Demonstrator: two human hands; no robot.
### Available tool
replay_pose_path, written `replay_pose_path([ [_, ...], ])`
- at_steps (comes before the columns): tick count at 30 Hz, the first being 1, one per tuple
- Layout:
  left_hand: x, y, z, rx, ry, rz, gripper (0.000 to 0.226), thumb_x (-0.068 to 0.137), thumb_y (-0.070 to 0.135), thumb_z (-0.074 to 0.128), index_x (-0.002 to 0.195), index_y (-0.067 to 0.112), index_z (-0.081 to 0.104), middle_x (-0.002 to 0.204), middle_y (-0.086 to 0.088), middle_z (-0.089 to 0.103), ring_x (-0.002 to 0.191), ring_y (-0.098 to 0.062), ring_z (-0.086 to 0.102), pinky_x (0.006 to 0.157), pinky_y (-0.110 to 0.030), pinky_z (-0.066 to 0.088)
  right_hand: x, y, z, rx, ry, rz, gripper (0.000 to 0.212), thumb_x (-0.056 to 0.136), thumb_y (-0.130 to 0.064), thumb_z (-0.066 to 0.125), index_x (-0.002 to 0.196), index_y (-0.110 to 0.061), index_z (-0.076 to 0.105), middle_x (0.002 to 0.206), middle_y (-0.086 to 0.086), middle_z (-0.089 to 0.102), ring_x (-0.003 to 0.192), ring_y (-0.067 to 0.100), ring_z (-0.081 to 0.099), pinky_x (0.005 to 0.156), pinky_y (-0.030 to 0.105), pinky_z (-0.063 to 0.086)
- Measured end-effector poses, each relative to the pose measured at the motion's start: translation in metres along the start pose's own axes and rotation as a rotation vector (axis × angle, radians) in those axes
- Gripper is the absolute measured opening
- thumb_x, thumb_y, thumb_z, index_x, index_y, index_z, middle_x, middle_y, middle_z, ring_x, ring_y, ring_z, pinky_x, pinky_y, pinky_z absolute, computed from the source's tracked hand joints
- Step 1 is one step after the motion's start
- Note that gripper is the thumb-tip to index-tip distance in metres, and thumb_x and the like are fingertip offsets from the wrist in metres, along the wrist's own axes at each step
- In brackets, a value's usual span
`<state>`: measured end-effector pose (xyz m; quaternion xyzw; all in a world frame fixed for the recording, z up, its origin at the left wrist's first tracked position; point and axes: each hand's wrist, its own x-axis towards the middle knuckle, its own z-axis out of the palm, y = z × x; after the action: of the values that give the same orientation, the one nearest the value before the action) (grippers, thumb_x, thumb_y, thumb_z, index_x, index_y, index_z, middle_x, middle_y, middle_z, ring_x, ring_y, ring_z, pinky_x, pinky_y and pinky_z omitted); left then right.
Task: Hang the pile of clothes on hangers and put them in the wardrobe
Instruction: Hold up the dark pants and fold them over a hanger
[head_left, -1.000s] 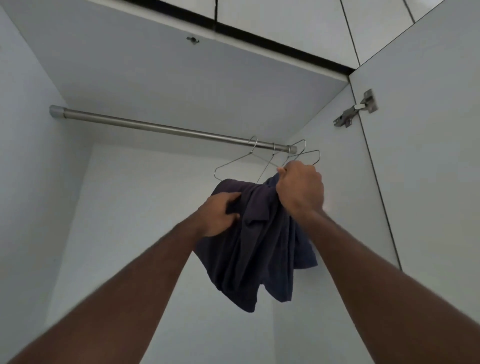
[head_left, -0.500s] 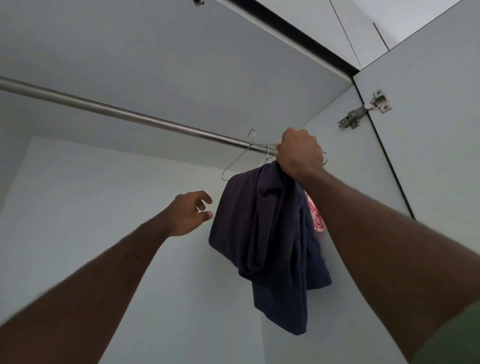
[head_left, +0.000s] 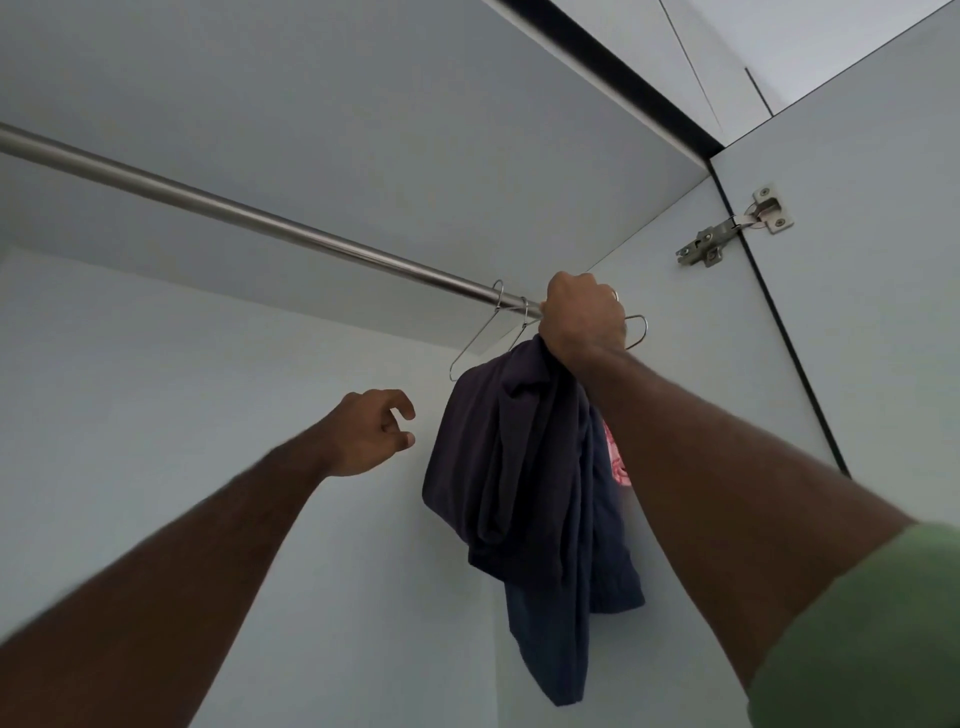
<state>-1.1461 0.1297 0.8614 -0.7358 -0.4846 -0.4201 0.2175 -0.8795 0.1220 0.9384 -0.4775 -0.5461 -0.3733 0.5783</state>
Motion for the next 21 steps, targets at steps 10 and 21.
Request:
replay_pose_path([
  [10,0.007,0.006,0.035,-0.022,-0.023,-0.019,0.021,0.092,0.027,0.07,0.111,0.023,0.062,0.087,0.001,0.073,0.086,-0.012,0.066,0.069,-0.017,0.043,-0.004,0.014,0.009,0.032,-0.014,-0.027,0.009,0.1,-0.011,0.055,0.106,-0.005,0.059,0.109,0.017,0.062,0.104,0.04,0.06,0.071,0.041,0.043],
  [21,0.006,0.009,0.042,-0.036,-0.004,-0.038,0.018,0.09,0.023,0.072,0.106,0.019,0.066,0.086,-0.001,0.075,0.085,-0.014,0.067,0.065,-0.014,0.042,-0.002,0.025,0.016,0.248,-0.02,0.067,0.015,0.095,-0.023,0.06,0.092,-0.009,0.059,0.103,0.016,0.061,0.099,0.039,0.059,0.069,0.036,0.04],
])
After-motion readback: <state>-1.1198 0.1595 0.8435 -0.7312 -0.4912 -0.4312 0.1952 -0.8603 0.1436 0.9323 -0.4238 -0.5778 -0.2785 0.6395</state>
